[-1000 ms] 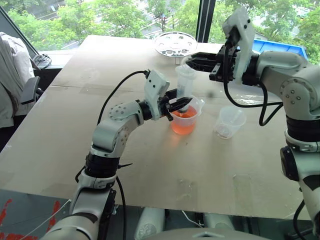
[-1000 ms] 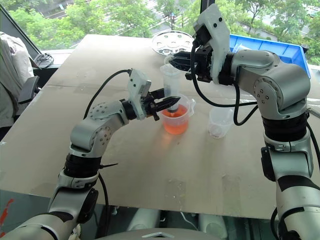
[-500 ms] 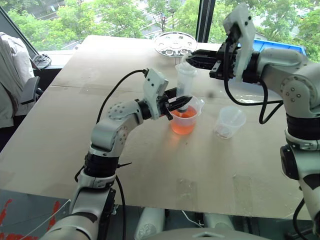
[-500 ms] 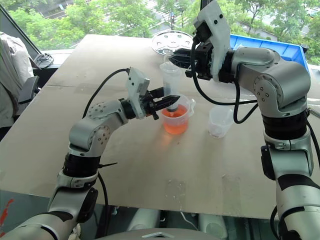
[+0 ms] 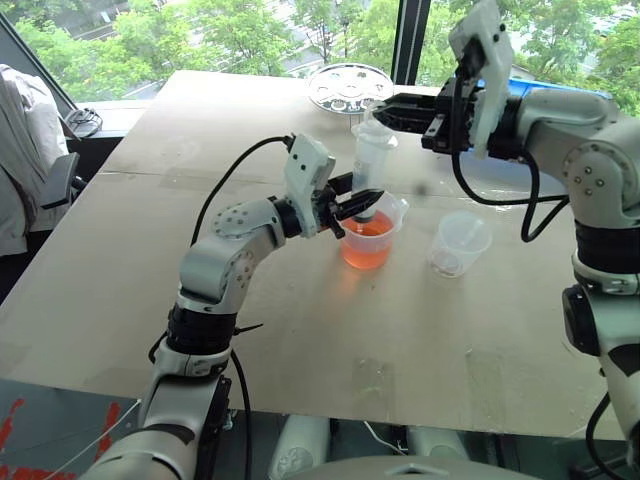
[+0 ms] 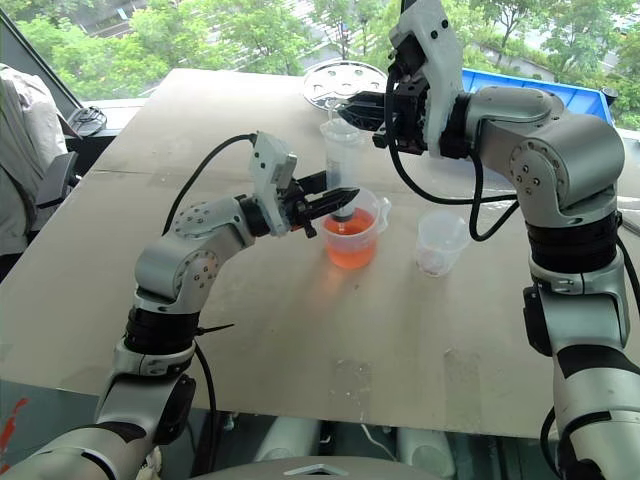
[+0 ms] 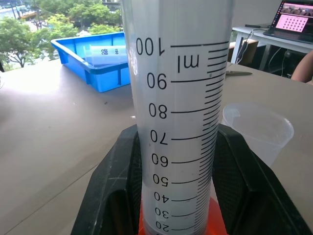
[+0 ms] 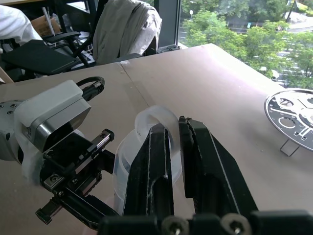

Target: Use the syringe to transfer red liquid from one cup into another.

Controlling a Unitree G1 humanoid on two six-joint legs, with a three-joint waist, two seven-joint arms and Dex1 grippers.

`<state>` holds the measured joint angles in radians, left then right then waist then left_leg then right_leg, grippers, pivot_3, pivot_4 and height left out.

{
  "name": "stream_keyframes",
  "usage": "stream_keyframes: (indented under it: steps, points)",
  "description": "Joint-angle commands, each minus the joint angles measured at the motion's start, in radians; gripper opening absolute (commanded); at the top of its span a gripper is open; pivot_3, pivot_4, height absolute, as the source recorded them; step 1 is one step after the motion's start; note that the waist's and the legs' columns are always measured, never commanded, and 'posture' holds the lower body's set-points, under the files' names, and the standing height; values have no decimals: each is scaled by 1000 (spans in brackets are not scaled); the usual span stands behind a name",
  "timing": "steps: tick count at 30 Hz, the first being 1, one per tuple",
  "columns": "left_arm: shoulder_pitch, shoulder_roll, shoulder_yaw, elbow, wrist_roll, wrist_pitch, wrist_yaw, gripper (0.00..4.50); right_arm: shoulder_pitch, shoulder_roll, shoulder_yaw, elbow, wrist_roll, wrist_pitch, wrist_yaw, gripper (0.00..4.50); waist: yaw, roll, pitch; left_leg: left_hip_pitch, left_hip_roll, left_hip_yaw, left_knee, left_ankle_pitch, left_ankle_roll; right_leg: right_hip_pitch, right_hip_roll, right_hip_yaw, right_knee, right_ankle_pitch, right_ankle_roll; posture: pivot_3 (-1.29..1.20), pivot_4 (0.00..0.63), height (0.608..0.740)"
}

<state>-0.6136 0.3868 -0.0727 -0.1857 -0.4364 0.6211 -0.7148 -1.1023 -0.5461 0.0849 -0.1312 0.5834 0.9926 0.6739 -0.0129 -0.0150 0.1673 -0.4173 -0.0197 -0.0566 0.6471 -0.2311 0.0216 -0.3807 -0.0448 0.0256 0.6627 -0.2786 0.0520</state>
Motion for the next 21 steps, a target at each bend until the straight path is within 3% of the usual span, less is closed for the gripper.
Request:
stream_keyframes:
  steps: [1, 21]
  points:
    - [37, 5, -47, -32, -12, 23, -36, 1397, -82, -42, -75, 0, -63, -92, -34, 38, 0, 0, 0, 0, 0, 0, 0, 0, 0, 0, 0, 0, 0, 0, 0, 0, 150, 740]
    - [30, 19, -46, -47, -36, 69, -41, 1397, -33, -45, -40, -55, -50, -87, -2, 38, 0, 0, 0, 0, 0, 0, 0, 0, 0, 0, 0, 0, 0, 0, 0, 0, 150, 740]
